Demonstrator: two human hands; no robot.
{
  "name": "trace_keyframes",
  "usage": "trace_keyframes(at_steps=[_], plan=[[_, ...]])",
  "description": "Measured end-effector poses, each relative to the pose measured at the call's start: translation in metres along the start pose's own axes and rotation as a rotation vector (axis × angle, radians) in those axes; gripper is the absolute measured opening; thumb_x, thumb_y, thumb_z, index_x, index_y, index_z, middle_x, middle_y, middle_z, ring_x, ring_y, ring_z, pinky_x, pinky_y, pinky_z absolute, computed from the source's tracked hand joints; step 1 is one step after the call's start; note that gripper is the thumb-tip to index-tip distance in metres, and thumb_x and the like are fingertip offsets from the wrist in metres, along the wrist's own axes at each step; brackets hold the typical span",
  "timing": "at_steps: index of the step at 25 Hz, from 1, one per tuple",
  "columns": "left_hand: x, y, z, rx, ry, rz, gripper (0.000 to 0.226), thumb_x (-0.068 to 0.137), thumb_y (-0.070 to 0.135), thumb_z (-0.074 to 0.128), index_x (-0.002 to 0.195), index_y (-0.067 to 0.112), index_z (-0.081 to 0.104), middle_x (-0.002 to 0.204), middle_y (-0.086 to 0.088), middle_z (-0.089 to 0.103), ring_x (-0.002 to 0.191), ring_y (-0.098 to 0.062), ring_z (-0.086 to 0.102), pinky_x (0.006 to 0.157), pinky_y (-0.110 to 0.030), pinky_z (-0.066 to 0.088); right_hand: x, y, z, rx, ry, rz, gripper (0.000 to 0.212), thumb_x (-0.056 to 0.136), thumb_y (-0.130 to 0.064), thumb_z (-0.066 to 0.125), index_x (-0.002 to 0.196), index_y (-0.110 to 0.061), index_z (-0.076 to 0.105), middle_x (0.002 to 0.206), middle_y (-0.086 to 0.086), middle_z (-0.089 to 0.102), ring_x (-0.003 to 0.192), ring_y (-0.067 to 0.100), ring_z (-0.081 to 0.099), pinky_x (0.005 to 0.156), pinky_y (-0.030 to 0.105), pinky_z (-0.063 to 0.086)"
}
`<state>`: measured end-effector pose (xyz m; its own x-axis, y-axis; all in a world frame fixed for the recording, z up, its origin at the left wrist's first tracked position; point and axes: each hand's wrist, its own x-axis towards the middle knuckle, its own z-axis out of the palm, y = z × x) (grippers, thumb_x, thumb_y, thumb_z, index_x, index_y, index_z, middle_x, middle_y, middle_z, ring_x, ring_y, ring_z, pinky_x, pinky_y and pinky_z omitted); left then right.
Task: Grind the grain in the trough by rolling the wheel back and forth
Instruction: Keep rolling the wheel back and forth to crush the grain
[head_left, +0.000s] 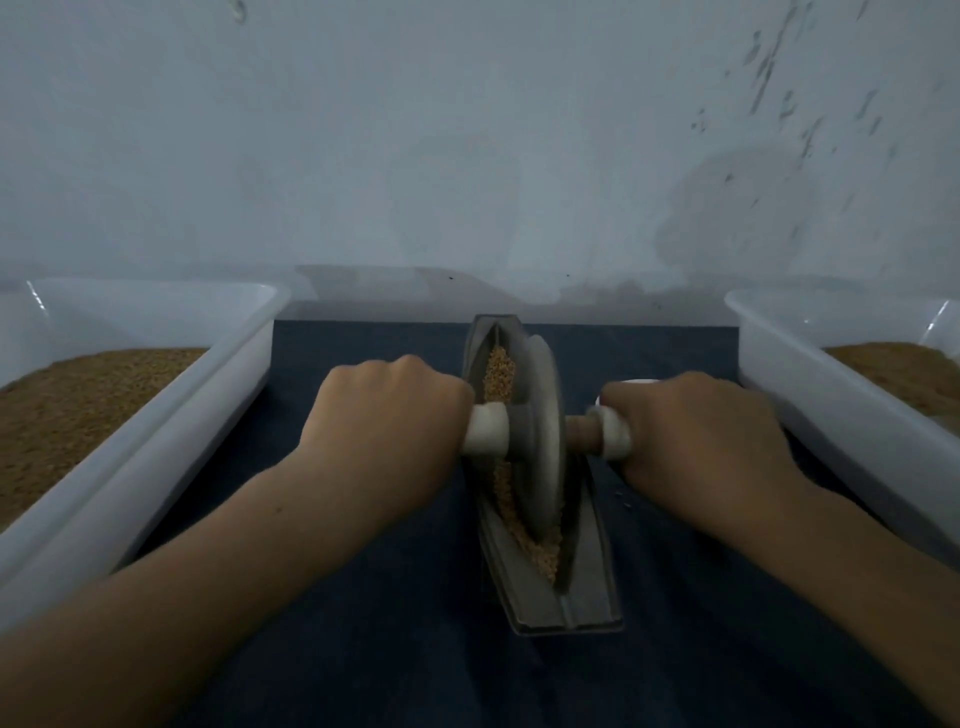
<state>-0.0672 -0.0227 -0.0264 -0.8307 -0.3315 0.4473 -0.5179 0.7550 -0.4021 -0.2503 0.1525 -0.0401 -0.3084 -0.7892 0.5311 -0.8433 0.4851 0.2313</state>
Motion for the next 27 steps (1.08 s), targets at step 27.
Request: trace_keyframes(at_steps=[27], plan=[[0.065,-0.014,0.033,-0.137,-0.131,-0.119,0.013,0.088,0.026,0.06,0.101,0.025,0.063,0.082,-0.001,0.053,0.067,-0.022,0.046,0.059,-0.036,0.039,0.082,-0.005,0.028,-0.024,-0.102,0.074,0.024,0.082,-0.03,0.067,0.074,-0.029,0.045,0.075,-0.003,0.056,0.072,0.025,0.059,0.056,0.028,0.035]])
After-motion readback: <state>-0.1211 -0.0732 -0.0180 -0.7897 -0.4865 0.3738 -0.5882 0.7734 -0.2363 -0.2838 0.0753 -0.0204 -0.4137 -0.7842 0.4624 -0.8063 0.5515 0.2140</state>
